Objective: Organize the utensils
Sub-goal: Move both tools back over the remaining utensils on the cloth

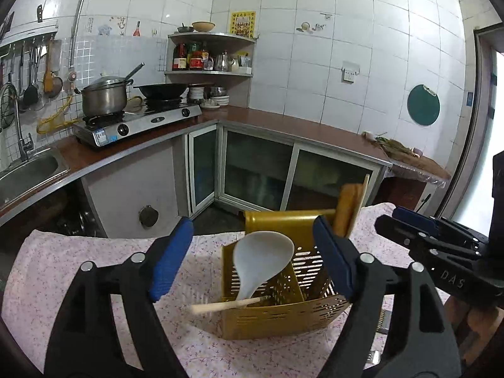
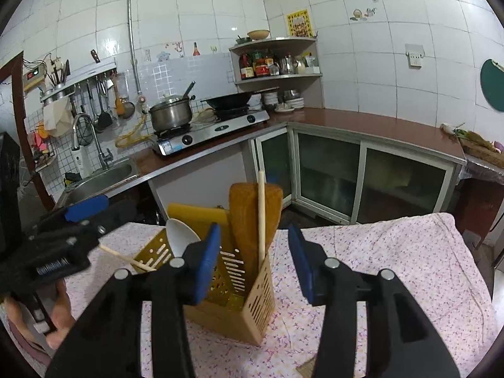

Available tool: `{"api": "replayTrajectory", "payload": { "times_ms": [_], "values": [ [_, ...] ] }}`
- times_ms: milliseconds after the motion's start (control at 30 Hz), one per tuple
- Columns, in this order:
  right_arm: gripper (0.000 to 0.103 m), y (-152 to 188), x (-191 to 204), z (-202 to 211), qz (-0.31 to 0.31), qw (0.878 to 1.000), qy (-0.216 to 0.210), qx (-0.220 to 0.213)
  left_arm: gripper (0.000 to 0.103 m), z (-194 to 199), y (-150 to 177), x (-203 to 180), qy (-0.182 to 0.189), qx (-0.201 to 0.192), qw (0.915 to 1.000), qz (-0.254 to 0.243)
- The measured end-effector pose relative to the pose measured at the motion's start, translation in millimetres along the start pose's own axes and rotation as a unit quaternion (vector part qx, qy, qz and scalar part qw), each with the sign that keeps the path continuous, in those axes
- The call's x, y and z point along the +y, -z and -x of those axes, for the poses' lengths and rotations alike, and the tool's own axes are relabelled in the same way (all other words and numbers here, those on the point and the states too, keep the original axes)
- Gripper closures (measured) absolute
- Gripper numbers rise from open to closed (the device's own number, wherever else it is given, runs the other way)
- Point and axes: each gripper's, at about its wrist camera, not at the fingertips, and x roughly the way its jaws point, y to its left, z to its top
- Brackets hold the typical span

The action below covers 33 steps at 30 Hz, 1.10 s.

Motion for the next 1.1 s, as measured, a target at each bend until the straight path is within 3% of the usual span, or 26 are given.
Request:
{"api": "replayTrajectory", "payload": {
  "times_ms": [167, 267, 567, 733, 900, 1100],
  "values": [
    [0.051, 0, -1, 29, 0.014, 1.0, 0.01, -0.005, 0.009, 40, -2, 8, -0.026, -0.007, 0.9996, -0.005],
    [0.046, 7, -6, 49, 0.008, 1.0, 0.012, -0.001, 0.005, 59, 4, 8, -0.047, -0.001, 0.9988, -0.012],
    [0.041, 61, -23, 83, 0.015, 0.997, 0.031, 0.067, 0.005, 92, 59, -3, -0.081, 0.08, 0.9934, -0.013],
    [0.041, 98, -33, 94, 0.022, 0.994, 0.038, 0.103, 0.005, 98, 96, -14, -0.071, 0.132, 0.9887, -0.006],
    [0.041, 132, -42, 96, 0.031, 0.989, 0.04, 0.138, 0.005, 98, 137, -19, -0.062, 0.188, 0.9801, 0.011],
    [0.042, 161, -51, 81, 0.052, 0.981, 0.042, 0.184, 0.005, 99, 175, -32, -0.077, 0.242, 0.9673, 0.0]
  ]
}}
